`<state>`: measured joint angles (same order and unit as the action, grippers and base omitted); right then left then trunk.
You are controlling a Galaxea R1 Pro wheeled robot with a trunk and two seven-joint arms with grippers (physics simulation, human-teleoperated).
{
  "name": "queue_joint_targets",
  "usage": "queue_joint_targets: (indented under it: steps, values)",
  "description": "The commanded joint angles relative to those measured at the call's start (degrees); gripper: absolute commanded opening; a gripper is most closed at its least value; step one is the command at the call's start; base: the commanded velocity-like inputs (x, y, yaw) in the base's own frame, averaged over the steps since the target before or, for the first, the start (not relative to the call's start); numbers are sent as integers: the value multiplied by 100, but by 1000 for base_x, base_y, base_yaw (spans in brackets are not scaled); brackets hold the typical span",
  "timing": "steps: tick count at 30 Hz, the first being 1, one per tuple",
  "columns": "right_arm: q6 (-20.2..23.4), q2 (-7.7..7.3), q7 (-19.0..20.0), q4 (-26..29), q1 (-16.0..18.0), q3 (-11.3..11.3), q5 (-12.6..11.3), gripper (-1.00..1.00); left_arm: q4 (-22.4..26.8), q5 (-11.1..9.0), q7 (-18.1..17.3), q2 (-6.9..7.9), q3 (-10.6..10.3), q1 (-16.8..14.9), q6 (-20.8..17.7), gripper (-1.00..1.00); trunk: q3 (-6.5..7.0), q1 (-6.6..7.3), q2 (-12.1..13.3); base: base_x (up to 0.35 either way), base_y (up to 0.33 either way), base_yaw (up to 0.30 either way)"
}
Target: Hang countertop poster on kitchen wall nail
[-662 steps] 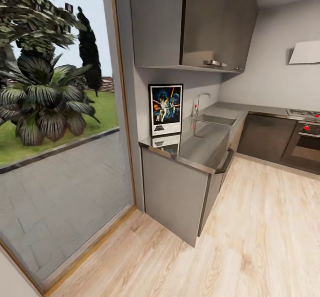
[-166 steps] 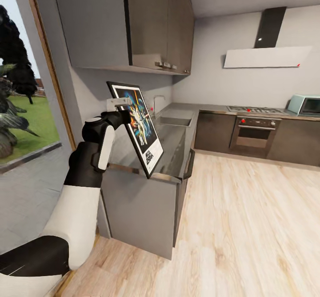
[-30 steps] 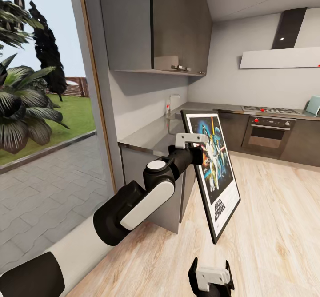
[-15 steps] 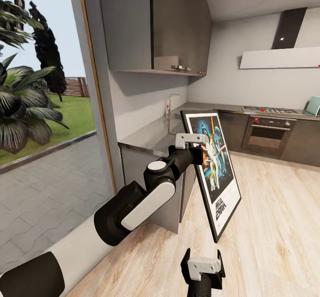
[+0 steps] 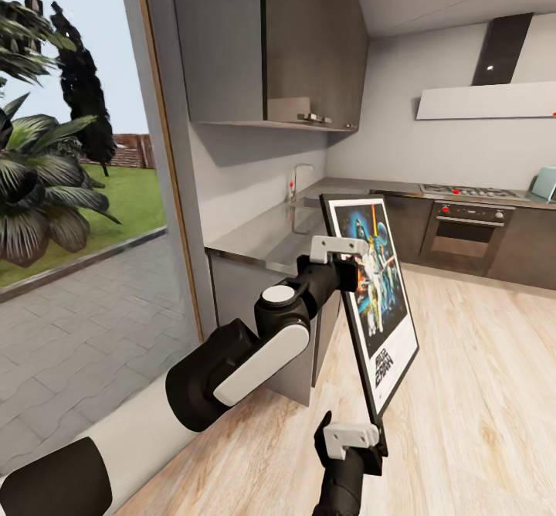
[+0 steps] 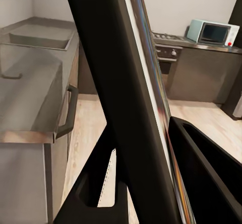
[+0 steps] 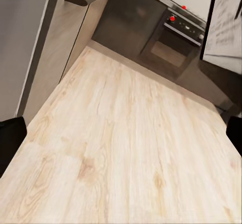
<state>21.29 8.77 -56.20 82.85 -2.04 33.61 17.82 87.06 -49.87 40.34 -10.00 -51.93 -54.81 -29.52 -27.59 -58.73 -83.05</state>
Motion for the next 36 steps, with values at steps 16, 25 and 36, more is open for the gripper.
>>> queue_joint_targets:
  steps: [16, 25, 36]
  values:
    - [111, -6, -120, 4, 28, 0, 42, 100, -355, -92, 53, 0, -19, -3, 192, -100, -5, 0, -3, 0, 0, 0]
    - [112, -7, -128, 3, 28, -1, -155, 100, -545, -77, 46, 0, -24, -3, 319, -100, -5, 0, -3, 0, 0, 0]
    - [112, -7, -128, 3, 28, 2, -166, 100, -573, -68, 52, 0, -19, -3, 358, -100, -5, 0, -3, 0, 0, 0]
